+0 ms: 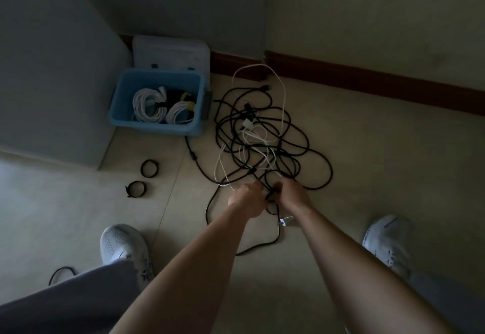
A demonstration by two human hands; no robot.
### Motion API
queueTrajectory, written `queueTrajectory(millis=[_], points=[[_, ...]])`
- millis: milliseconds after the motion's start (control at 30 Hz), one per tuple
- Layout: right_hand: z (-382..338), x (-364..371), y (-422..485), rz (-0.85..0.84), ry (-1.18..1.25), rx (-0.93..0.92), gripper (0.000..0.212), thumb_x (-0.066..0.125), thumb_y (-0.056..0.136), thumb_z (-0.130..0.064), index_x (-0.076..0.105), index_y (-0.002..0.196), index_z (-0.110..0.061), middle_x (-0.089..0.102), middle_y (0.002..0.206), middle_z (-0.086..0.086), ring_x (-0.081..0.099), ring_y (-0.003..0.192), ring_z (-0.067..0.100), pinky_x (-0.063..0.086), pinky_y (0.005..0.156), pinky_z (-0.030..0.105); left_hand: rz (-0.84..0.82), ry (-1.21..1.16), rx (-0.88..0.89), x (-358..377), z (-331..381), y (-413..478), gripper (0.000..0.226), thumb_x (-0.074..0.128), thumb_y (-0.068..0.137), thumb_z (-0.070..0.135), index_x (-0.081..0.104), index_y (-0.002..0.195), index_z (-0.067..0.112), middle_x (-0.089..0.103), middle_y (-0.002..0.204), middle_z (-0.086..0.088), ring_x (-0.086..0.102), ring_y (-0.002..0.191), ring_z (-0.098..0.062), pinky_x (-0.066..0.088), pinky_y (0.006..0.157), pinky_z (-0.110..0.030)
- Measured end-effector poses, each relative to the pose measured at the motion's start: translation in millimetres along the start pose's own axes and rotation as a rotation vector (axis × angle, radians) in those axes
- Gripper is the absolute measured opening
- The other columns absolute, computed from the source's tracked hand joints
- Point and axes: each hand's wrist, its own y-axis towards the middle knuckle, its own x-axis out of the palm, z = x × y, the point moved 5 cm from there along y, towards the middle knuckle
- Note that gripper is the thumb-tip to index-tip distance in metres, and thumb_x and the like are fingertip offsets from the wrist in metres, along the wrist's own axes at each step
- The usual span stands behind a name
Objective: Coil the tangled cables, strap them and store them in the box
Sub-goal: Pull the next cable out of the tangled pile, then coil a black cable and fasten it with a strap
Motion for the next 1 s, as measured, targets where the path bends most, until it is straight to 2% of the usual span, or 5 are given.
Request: queueTrajectory(millis=[133,233,633,800,1000], points=[[-6,-1,3,0.087,0.062,-0.053,0.004,0.073,0.083,-0.022,0.072,0.087,-0.024,0.074,0.089,-0.004,0.069,0.092,0.022,0.046,0.069,0.026,0.049,-0.038,0.069,-4,-1,8,0.027,0.063,0.089,0.046,0.064,0.11,0.03,0.066,0.108,-0.003,0.066,0.099,-0.026,0.05,0.071,-0.032],[-16,-1,2,0.052,0.173,-0.129,0.016,0.077,0.079,-0.026,0.064,0.072,-0.03,0.065,0.071,-0.016,0.066,0.079,0.012,0.045,0.063,0.023,0.044,-0.022,0.102,-14,-9,7,0.022,0.057,0.096,0.037,0.07,0.112,0.027,0.07,0.108,-0.005,0.067,0.099,-0.027,0.054,0.076,-0.034],[-70,4,8,0.041,-0.008,-0.032,0.03,0.059,0.094,-0.034,0.059,0.119,-0.018,0.067,0.112,0.002,0.064,0.101,0.028,0.045,0.074,0.031,0.237,0.165,-0.478,-83,-141,-38,0.046,0.058,0.086,0.047,0.059,0.121,0.018,0.063,0.11,-0.005,0.061,0.092,-0.025,0.041,0.065,-0.028],[-80,13,19,0.014,0.128,0.106,0.045,0.06,0.096,-0.044,0.07,0.105,-0.002,0.074,0.102,0.015,0.07,0.075,0.026,0.047,0.052,0.024,0.29,0.135,-0.44,-84,-118,-39,0.054,0.058,0.09,0.051,0.048,0.132,0.019,0.05,0.132,-0.007,0.057,0.116,-0.032,0.042,0.074,-0.036],[-97,4,26,0.174,0.096,0.055,0.03,0.06,0.096,-0.024,0.071,0.116,-0.006,0.071,0.118,0.014,0.066,0.112,0.03,0.052,0.086,0.031,0.35,-0.06,-0.296,-86,-76,-39,0.036,0.054,0.093,0.037,0.054,0.124,0.019,0.053,0.126,-0.006,0.059,0.109,-0.031,0.049,0.081,-0.038]])
